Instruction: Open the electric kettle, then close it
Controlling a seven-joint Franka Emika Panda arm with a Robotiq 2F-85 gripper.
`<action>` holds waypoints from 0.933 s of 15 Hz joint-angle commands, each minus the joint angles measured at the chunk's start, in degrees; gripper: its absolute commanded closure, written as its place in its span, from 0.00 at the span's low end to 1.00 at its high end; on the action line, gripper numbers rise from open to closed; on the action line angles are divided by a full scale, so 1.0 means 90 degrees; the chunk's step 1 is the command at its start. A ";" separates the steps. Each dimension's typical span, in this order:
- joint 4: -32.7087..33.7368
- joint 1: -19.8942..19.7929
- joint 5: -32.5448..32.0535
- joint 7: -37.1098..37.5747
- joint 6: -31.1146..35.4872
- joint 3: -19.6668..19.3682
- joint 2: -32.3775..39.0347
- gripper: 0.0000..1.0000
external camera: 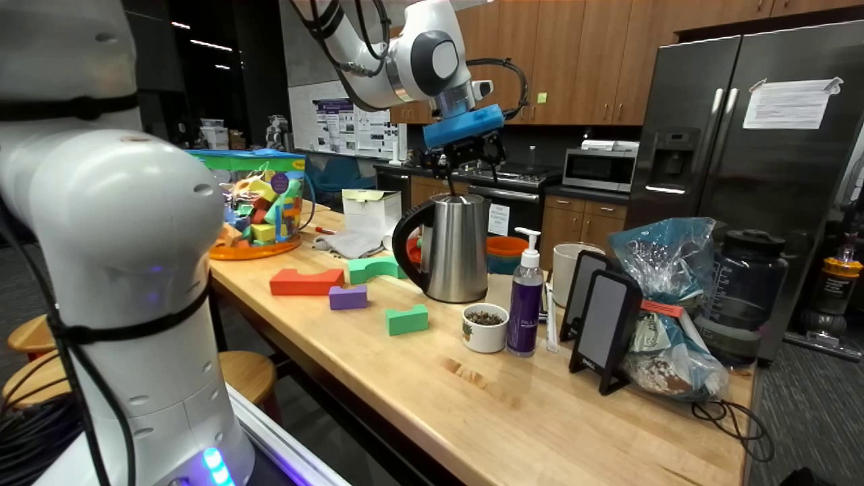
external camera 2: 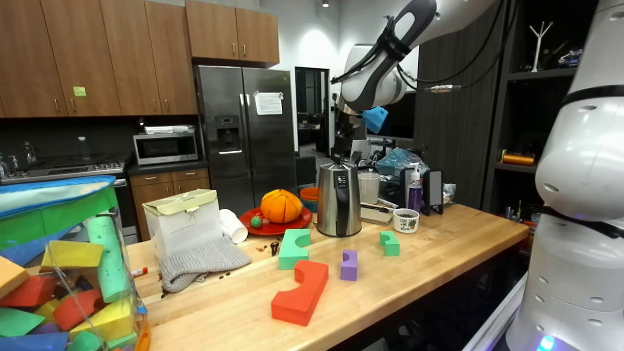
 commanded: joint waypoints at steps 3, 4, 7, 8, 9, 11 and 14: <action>0.0019 -0.0014 0.0057 -0.0124 -0.0080 0.0027 -0.0064 0.00; 0.0014 -0.0015 0.0066 -0.0133 -0.0075 0.0023 -0.0064 0.00; 0.0025 -0.0003 0.0179 -0.0225 -0.0098 -0.0002 -0.0029 0.00; 0.0026 0.0004 0.0236 -0.0248 -0.0134 -0.0008 -0.0026 0.00; 0.0015 0.0011 0.0312 -0.0264 -0.0207 -0.0010 -0.0032 0.00; -0.0014 0.0001 0.0371 -0.0223 -0.0303 0.0000 -0.0051 0.00; -0.0058 -0.0006 0.0394 -0.0181 -0.0351 0.0008 -0.0108 0.00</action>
